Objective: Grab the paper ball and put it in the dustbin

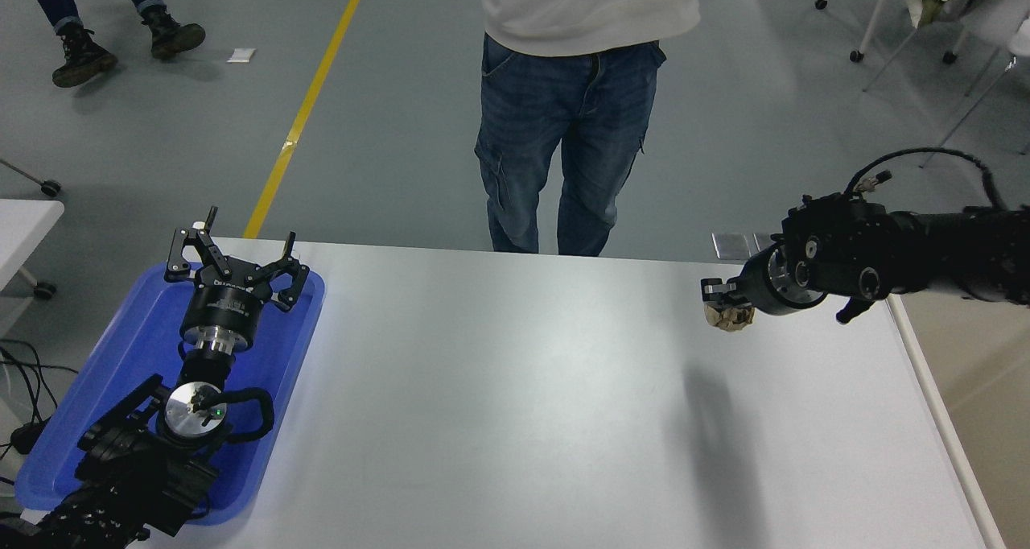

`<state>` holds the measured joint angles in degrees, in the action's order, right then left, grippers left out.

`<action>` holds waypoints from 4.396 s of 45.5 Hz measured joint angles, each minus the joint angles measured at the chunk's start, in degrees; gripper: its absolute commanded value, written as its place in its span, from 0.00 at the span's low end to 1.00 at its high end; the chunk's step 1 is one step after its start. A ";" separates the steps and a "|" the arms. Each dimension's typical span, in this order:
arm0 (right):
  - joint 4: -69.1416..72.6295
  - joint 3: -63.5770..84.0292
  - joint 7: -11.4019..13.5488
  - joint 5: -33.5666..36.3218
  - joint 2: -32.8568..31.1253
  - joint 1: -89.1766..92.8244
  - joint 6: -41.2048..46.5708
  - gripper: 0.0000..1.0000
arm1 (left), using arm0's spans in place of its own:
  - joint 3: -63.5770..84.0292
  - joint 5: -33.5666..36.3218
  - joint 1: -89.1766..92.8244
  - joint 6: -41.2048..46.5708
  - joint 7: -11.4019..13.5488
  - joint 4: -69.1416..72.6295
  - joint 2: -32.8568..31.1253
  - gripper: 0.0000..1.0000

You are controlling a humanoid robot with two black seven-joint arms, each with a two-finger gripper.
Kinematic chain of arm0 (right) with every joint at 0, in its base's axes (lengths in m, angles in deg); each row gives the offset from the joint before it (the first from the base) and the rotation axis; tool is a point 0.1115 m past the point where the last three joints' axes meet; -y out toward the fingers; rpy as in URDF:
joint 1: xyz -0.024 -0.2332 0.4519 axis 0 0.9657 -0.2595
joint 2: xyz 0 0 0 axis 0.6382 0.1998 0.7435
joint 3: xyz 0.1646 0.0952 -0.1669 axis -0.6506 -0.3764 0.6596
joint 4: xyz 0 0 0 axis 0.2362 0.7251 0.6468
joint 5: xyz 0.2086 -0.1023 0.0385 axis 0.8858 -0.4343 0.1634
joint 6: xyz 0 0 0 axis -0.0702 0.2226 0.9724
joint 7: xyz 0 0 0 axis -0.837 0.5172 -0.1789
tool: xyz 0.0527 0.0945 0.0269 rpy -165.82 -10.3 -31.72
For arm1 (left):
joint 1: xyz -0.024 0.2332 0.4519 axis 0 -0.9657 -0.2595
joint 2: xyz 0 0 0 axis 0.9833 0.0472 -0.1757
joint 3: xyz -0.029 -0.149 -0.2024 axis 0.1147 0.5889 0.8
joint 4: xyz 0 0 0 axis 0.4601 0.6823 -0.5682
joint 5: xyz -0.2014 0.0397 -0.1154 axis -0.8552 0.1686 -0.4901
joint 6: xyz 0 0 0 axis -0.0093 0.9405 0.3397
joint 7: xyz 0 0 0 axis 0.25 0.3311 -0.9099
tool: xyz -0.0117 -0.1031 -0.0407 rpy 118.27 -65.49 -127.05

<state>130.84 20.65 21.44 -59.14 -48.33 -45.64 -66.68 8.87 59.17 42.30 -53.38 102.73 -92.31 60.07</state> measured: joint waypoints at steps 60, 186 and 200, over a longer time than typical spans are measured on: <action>15.04 15.36 0.86 -9.46 -14.05 -31.76 17.61 0.00 | 0.01 -0.01 -0.01 0.00 0.02 0.01 0.09 1.00; -55.44 -26.67 -8.73 -2.81 -13.04 58.99 -6.42 1.00 | 0.09 -0.04 -0.18 0.05 0.09 0.00 0.26 1.00; -56.17 -33.22 -8.52 2.92 -13.20 54.73 -6.72 1.00 | 0.09 -0.06 -0.17 0.03 0.10 0.01 0.26 1.00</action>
<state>74.67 -12.57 12.91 -56.22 -61.52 9.09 -73.40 8.96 59.11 42.12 -53.35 102.83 -92.30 60.33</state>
